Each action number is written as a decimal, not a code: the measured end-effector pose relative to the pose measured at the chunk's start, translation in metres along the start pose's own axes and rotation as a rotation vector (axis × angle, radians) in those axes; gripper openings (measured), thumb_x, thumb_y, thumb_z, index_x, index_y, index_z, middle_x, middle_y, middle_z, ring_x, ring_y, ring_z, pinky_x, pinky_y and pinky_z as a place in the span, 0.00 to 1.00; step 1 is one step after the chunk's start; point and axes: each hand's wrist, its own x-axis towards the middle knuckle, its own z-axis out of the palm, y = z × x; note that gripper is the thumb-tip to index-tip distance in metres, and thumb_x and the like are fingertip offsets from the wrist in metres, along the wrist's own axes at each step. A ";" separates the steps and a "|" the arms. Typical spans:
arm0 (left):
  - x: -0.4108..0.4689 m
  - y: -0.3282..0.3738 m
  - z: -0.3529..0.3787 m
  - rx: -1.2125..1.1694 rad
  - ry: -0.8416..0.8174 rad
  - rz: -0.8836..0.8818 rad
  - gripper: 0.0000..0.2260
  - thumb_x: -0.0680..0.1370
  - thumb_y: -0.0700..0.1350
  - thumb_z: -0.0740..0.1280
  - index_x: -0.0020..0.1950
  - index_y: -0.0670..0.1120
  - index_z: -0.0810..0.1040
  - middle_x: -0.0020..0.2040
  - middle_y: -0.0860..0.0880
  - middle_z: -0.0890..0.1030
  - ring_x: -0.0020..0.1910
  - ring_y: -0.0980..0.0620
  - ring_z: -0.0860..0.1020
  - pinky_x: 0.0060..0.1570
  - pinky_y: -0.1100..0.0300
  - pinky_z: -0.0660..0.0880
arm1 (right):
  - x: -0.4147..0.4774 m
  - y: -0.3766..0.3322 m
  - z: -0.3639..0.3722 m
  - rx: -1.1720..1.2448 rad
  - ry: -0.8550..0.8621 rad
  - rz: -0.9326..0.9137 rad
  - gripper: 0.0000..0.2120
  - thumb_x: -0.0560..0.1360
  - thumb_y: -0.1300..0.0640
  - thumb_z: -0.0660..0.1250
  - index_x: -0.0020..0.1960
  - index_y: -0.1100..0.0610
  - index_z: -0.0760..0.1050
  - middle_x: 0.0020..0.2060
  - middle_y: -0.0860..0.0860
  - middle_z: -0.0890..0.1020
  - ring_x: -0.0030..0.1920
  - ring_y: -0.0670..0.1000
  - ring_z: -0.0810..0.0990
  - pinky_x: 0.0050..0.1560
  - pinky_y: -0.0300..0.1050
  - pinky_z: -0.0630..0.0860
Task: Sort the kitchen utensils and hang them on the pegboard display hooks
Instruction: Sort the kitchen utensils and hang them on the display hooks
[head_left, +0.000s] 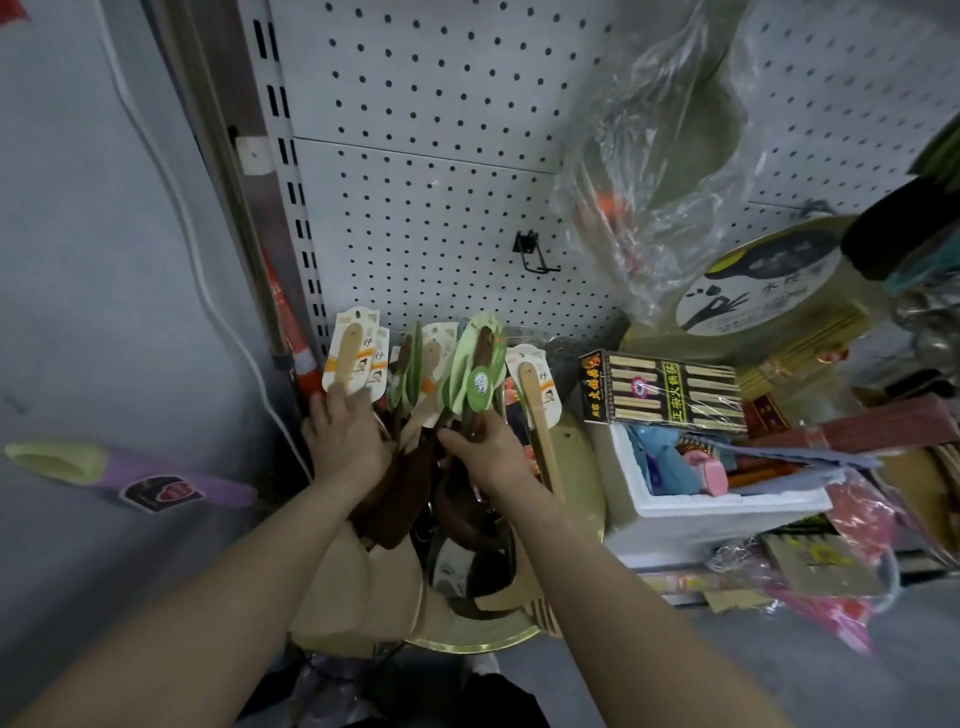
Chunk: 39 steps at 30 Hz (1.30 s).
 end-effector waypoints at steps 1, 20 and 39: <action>-0.001 -0.007 -0.001 -0.133 -0.030 -0.127 0.34 0.71 0.51 0.73 0.72 0.48 0.61 0.73 0.42 0.59 0.72 0.37 0.59 0.70 0.41 0.60 | 0.002 -0.003 0.009 -0.029 -0.013 -0.003 0.19 0.76 0.51 0.71 0.63 0.58 0.73 0.56 0.55 0.81 0.57 0.56 0.79 0.60 0.52 0.76; -0.009 -0.038 0.008 -1.077 -0.437 -0.294 0.28 0.71 0.64 0.68 0.70 0.61 0.67 0.65 0.51 0.76 0.62 0.49 0.76 0.65 0.51 0.72 | 0.022 0.001 0.055 -0.216 -0.101 0.119 0.20 0.76 0.57 0.68 0.66 0.61 0.71 0.62 0.59 0.78 0.64 0.59 0.75 0.64 0.51 0.72; -0.030 -0.027 -0.023 -1.278 -0.788 -0.433 0.26 0.61 0.50 0.79 0.57 0.44 0.82 0.51 0.40 0.84 0.53 0.42 0.82 0.56 0.49 0.77 | 0.004 -0.008 0.038 -0.157 -0.346 -0.010 0.16 0.82 0.59 0.57 0.69 0.59 0.72 0.63 0.58 0.78 0.64 0.56 0.76 0.66 0.52 0.73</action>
